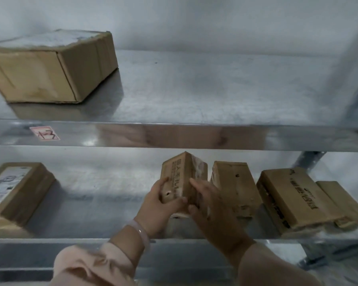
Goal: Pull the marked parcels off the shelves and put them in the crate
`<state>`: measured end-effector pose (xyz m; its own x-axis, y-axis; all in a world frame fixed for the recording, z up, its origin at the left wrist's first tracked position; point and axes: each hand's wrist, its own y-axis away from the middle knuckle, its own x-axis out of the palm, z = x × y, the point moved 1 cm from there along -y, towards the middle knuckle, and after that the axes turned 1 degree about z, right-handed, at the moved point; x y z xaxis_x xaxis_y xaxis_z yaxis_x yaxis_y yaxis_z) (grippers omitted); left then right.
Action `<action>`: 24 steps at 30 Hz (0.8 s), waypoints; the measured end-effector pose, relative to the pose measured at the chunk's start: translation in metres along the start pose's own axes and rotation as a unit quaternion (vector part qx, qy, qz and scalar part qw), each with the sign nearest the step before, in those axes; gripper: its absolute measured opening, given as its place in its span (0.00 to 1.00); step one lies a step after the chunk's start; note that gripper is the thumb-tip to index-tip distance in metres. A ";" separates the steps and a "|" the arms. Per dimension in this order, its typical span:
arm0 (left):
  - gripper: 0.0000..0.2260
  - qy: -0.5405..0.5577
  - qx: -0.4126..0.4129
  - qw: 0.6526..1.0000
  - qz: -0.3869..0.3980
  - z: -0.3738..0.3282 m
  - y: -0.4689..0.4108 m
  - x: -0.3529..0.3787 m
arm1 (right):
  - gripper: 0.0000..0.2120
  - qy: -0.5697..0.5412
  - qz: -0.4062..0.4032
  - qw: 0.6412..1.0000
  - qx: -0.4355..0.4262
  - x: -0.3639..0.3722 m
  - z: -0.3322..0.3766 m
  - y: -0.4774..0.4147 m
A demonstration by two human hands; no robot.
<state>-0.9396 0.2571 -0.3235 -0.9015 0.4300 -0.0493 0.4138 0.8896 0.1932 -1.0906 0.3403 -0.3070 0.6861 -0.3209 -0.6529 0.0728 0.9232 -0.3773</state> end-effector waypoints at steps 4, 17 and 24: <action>0.19 0.068 -0.055 0.996 -0.001 -0.002 0.014 -0.002 | 0.31 -0.091 -0.046 0.984 0.144 -0.007 -0.013 -0.005; 0.20 0.076 -0.038 0.995 -0.059 -0.008 0.024 0.007 | 0.30 -0.332 0.054 0.920 0.200 -0.017 -0.018 0.005; 0.39 0.028 -0.028 0.998 -0.046 -0.016 0.036 0.009 | 0.31 -0.270 0.060 0.939 0.204 -0.018 -0.013 0.009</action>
<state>-0.9352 0.2907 -0.3018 -0.9418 0.3357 -0.0149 0.3221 0.9144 0.2452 -1.1114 0.3512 -0.3071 0.9663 -0.1563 -0.2047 0.1664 0.9855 0.0325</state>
